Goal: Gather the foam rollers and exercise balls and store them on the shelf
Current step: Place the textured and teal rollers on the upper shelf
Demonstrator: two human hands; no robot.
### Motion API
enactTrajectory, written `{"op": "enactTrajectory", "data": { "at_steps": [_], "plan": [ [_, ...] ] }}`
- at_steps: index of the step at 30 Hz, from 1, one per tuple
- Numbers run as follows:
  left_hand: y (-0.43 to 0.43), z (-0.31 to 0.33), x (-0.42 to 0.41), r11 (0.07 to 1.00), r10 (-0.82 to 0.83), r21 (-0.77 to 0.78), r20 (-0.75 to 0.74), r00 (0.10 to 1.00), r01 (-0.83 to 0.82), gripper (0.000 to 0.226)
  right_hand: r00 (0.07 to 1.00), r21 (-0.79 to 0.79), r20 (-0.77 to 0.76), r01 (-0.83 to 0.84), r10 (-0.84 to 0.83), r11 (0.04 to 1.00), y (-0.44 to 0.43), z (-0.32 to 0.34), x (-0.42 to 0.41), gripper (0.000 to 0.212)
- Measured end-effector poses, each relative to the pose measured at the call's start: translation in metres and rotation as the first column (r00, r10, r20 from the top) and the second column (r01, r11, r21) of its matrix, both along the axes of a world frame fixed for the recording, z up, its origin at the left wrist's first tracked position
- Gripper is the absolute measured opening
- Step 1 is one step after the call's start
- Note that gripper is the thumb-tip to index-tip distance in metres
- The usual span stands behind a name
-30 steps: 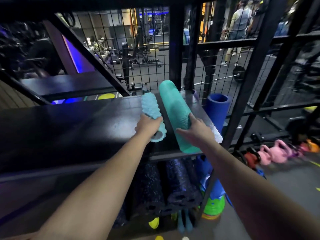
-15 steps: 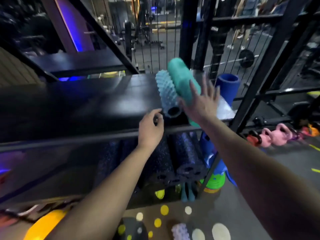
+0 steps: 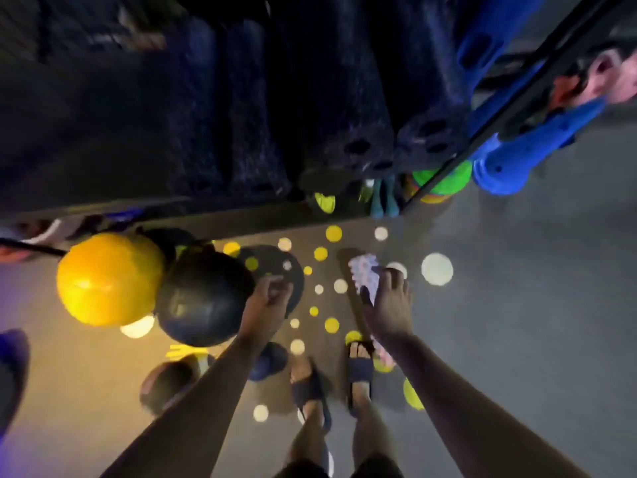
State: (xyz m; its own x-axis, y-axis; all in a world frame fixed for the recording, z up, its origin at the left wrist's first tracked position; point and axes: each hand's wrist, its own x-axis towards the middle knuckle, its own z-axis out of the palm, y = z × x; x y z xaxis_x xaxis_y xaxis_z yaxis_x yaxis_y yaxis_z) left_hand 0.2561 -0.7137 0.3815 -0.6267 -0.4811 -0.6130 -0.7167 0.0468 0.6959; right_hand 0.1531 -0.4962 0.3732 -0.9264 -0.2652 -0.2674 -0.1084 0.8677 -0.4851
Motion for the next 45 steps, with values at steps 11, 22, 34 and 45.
{"op": "enactTrajectory", "data": {
  "at_steps": [11, 22, 34, 45],
  "plan": [
    [0.055, -0.336, 0.107, 0.997, -0.004, 0.072, 0.3, 0.954, -0.018, 0.043, 0.834, 0.423, 0.382, 0.224, -0.397, 0.878, 0.101, -0.375, 0.062, 0.089],
    [0.088, -0.512, 0.118, 0.998, -0.062, 0.041, 0.328, 0.943, 0.052, 0.037, 0.825, 0.482, 0.302, 0.3, -0.478, 0.823, 0.15, -0.546, 0.032, 0.121],
    [0.029, -0.455, 0.23, 0.949, 0.216, -0.308, 0.498, 0.84, -0.062, 0.058, 0.917, 0.09, 0.286, 0.264, -0.279, 0.96, 0.072, -0.454, 0.105, 0.107],
    [0.002, -0.549, 0.232, 0.957, 0.056, -0.233, 0.732, 0.679, 0.172, 0.131, 0.939, -0.045, 0.344, -0.014, 0.029, 0.999, -0.016, -0.518, 0.125, 0.096]
  ]
}}
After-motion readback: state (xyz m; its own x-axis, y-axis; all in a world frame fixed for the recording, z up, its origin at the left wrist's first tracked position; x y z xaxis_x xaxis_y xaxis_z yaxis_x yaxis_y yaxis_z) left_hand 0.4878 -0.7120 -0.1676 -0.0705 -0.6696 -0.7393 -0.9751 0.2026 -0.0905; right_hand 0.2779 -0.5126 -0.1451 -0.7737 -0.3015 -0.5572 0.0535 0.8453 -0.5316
